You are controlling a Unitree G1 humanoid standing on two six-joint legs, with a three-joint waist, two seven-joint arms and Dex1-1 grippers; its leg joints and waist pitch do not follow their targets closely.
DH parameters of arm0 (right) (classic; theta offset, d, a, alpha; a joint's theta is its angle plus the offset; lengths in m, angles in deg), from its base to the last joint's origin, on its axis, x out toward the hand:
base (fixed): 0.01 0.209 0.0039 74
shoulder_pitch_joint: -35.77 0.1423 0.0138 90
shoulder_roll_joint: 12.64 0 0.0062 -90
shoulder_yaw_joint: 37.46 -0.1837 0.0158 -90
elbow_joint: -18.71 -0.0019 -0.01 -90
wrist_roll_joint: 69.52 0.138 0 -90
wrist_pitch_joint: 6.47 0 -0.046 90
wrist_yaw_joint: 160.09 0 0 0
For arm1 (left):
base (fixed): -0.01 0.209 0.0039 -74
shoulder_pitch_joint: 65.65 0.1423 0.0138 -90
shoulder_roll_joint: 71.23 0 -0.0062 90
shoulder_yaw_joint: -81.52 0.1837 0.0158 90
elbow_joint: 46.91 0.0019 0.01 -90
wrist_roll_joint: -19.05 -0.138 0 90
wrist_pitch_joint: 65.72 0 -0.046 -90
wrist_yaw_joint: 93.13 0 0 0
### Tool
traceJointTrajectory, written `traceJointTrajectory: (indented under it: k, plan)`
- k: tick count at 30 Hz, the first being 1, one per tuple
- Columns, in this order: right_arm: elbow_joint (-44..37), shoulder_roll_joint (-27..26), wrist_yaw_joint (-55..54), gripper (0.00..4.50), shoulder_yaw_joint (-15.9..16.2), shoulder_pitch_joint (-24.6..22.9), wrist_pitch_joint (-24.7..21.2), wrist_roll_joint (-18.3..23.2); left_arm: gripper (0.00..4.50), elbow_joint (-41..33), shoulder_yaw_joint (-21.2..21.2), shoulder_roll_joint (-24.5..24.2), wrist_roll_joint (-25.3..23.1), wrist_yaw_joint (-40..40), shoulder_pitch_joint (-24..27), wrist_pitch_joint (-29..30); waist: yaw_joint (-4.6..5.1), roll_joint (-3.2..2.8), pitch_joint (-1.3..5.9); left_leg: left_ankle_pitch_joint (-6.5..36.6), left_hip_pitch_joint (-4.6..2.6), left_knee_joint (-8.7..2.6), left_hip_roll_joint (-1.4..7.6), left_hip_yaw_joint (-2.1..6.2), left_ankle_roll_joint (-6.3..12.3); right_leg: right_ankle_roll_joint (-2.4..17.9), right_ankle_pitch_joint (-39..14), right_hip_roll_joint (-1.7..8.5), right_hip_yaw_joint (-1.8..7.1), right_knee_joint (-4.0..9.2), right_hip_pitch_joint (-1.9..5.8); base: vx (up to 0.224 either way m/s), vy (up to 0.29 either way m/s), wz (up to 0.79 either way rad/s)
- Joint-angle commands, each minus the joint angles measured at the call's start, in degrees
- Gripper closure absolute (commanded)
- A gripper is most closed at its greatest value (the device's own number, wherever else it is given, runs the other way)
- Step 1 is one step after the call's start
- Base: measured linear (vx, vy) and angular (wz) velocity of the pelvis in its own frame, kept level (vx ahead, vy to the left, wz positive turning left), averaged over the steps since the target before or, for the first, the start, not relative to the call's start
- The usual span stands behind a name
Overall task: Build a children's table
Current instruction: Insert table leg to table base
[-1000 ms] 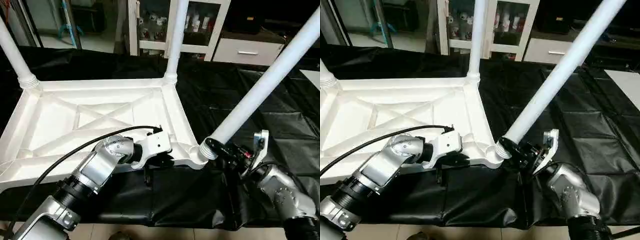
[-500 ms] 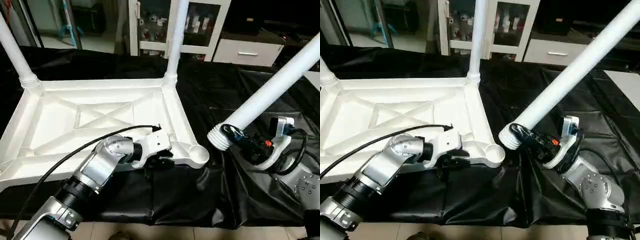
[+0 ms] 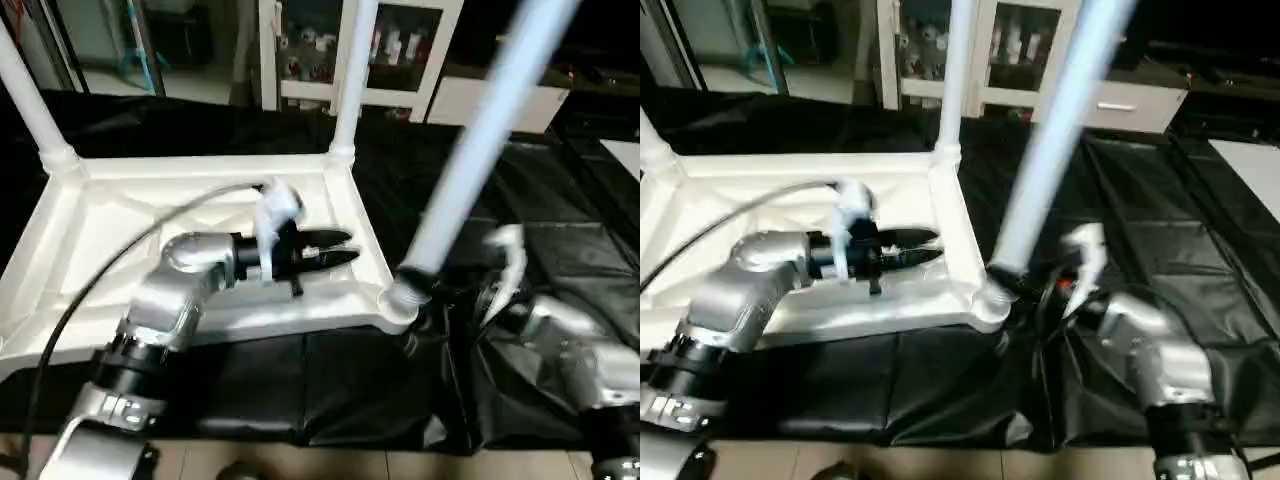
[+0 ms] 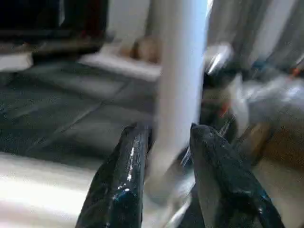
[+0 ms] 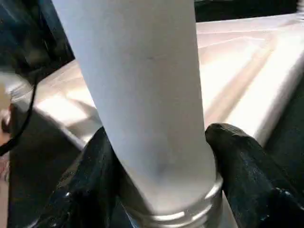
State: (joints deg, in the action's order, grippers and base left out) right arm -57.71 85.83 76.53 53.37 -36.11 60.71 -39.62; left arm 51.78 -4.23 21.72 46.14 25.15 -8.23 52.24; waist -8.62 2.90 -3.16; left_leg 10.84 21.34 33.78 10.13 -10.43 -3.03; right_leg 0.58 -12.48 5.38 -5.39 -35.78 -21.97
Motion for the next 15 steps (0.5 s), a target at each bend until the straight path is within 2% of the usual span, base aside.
traceJointTrajectory:
  k: [1,3,7,12,15]
  plan:
    - [-1.7,0.5,-0.1,1.94,1.1,1.5,1.7,-2.1,2.87,-2.8,-0.9,2.7,4.6,1.6,-1.6,2.9,-0.03,0.18,3.59,5.7,-0.87,-3.87,3.77,1.01,1.62,15.3,-0.7,4.72,3.37,3.39,2.72,0.0,0.0,0.0]
    - [-1.7,0.5,0.1,1.94,2.0,1.8,2.7,-3.1,2.87,-3.3,-1.1,4.1,6.2,2.8,-1.8,3.7,-0.08,0.31,3.5,6.7,-0.9,-3.86,3.65,1.0,1.6,14.8,-2.6,4.67,3.48,3.74,2.8,0.0,0.0,0.0]
    - [-3.1,1.1,0.6,1.94,3.7,1.8,2.8,-4.4,2.87,-3.0,-1.6,7.0,6.8,6.1,-3.0,4.8,-0.02,0.5,3.53,6.1,-0.76,-3.77,3.54,1.12,2.03,12.9,-3.5,4.51,3.54,3.93,3.0,0.0,0.0,0.0]
    - [-3.8,1.5,0.4,1.94,4.3,1.4,3.1,-6.2,2.87,-1.4,-0.5,8.2,2.6,10.8,-4.4,4.2,0.13,0.51,3.64,4.6,-0.78,-3.57,3.54,1.19,3.01,12.4,-1.5,4.31,3.5,3.78,3.01,0.0,0.0,0.0]
    - [-3.8,1.5,0.5,1.94,4.4,1.5,3.2,-6.4,2.87,2.1,0.3,8.3,-1.5,14.7,-5.3,0.0,0.14,0.52,3.67,4.7,-0.82,-3.59,3.53,1.2,3.06,12.2,-1.9,4.34,3.49,3.9,3.02,0.0,0.0,0.0]
